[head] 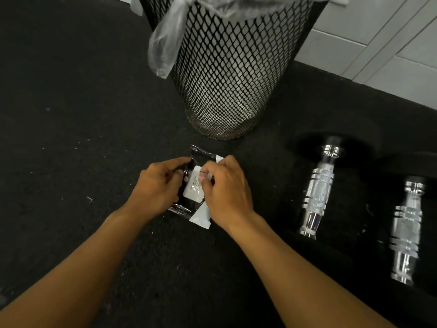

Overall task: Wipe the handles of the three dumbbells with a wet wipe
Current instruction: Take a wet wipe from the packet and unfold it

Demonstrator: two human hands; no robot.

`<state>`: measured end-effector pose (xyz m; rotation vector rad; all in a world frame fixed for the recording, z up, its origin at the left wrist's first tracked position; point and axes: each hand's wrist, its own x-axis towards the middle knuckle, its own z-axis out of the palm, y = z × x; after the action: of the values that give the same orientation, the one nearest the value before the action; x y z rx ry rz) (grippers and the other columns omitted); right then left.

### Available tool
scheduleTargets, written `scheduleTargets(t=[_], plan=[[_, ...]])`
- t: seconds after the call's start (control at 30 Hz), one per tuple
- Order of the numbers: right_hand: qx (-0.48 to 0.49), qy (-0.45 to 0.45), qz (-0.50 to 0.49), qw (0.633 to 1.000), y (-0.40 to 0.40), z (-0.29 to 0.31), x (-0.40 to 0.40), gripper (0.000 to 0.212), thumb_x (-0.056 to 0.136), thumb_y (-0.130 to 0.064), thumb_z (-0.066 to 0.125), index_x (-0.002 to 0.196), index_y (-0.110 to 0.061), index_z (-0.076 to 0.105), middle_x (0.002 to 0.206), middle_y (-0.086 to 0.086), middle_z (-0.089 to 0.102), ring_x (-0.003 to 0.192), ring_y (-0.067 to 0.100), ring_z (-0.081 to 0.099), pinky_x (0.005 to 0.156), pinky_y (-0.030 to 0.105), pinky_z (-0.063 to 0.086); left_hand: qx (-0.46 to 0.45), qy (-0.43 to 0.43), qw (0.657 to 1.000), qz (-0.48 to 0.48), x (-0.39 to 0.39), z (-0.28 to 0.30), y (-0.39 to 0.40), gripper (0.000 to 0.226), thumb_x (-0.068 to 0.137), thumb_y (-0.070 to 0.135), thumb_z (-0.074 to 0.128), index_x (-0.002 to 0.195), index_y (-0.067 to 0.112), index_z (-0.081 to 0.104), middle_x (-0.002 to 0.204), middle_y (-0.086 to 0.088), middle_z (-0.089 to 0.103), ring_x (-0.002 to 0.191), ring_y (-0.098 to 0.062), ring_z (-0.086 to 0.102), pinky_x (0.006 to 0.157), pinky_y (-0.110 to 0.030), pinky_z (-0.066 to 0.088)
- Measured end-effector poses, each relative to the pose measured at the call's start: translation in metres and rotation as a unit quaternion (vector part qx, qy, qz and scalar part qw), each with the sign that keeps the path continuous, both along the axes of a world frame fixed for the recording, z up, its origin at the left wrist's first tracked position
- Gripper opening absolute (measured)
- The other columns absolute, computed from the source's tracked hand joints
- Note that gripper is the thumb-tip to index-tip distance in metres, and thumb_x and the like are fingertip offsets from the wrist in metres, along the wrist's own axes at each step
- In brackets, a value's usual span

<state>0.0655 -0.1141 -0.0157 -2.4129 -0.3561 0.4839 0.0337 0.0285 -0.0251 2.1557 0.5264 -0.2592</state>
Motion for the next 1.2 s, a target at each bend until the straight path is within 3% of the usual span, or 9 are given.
scheduleTargets(t=[0.13,0.3,0.53,0.67,0.83,0.9,0.97,1.07,1.2], plan=[[0.050,-0.058,0.022,0.997,-0.003,0.009,-0.041,0.006,0.088,-0.021,0.060,0.087,-0.018,0.066,0.097,-0.002,0.049,0.086,0.015,0.052,0.070,0.030,0.049,0.001,-0.006,1.000,-0.020,-0.004,0.006,0.002,0.032,0.090,0.014,0.059,0.120,0.025,0.061,0.066,0.000,0.069,0.052,-0.009,0.064,0.054,-0.012,0.048],[-0.010,-0.027,0.056,0.998,0.000,-0.001,-0.076,0.017,0.086,-0.020,0.064,0.102,-0.018,0.068,0.112,0.000,0.053,0.097,0.014,0.054,0.078,0.030,0.053,0.121,-0.058,0.982,-0.132,-0.004,0.012,-0.007,0.023,0.079,0.010,0.072,0.101,0.016,0.072,0.074,0.008,0.058,0.059,0.003,0.054,0.059,-0.006,0.042],[-0.030,0.014,0.061,0.998,-0.004,0.002,-0.076,0.024,0.090,-0.019,0.058,0.113,-0.020,0.064,0.128,0.000,0.047,0.113,0.015,0.048,0.091,0.032,0.047,0.216,-0.044,0.954,-0.204,-0.006,0.003,-0.017,0.031,0.079,0.006,0.069,0.110,0.009,0.067,0.093,-0.010,0.054,0.069,-0.019,0.052,0.064,-0.034,0.050],[-0.043,0.045,0.067,0.996,-0.006,0.000,-0.075,0.027,0.094,-0.019,0.052,0.120,-0.019,0.057,0.133,0.001,0.042,0.118,0.016,0.043,0.098,0.036,0.042,0.256,-0.023,0.939,-0.230,-0.005,0.005,-0.025,0.023,0.083,0.005,0.065,0.105,0.003,0.067,0.101,-0.016,0.054,0.075,-0.029,0.060,0.063,-0.034,0.049],[-0.016,0.017,0.036,0.999,-0.006,-0.005,-0.075,0.018,0.074,-0.009,0.073,0.089,-0.018,0.070,0.098,0.007,0.059,0.087,0.025,0.058,0.067,0.043,0.055,0.311,0.020,0.916,-0.253,-0.003,0.009,-0.034,0.026,0.088,0.012,0.059,0.112,0.005,0.056,0.118,-0.012,0.046,0.094,-0.022,0.055,0.071,-0.024,0.040],[-0.006,0.051,0.014,0.999,-0.004,0.001,-0.073,0.029,0.084,-0.015,0.066,0.112,-0.022,0.063,0.127,0.004,0.047,0.110,0.023,0.049,0.087,0.042,0.050,0.317,0.006,0.915,-0.248,-0.004,0.008,-0.038,0.021,0.088,0.011,0.057,0.108,0.005,0.053,0.117,-0.012,0.043,0.093,-0.021,0.051,0.069,-0.023,0.036],[-0.029,0.107,-0.004,0.994,-0.008,0.003,-0.070,0.042,0.090,-0.024,0.057,0.131,-0.030,0.048,0.152,-0.006,0.015,0.131,0.021,0.027,0.105,0.037,0.036,0.316,-0.003,0.916,-0.245,-0.005,0.006,-0.040,0.020,0.089,0.012,0.056,0.107,0.005,0.051,0.117,-0.012,0.041,0.093,-0.020,0.049,0.072,-0.024,0.038],[-0.067,0.090,0.056,0.992,-0.006,0.004,-0.061,0.026,0.094,-0.029,0.049,0.118,-0.033,0.058,0.156,-0.005,-0.018,0.143,0.022,-0.007,0.114,0.045,0.017,0.278,0.003,0.933,-0.227,-0.007,0.002,-0.035,0.025,0.087,0.011,0.061,0.108,0.005,0.049,0.114,-0.011,0.040,0.092,-0.019,0.048,0.074,-0.024,0.042],[-0.111,0.112,0.102,0.982,-0.002,0.004,-0.055,0.019,0.095,-0.032,0.047,0.107,-0.032,0.062,0.155,0.002,-0.024,0.141,0.022,-0.022,0.113,0.049,0.012,0.181,0.010,0.966,-0.185,-0.003,0.006,-0.023,0.004,0.087,0.006,0.054,0.086,0.009,0.054,0.090,-0.009,0.046,0.083,-0.023,0.051,0.064,-0.021,0.032]])
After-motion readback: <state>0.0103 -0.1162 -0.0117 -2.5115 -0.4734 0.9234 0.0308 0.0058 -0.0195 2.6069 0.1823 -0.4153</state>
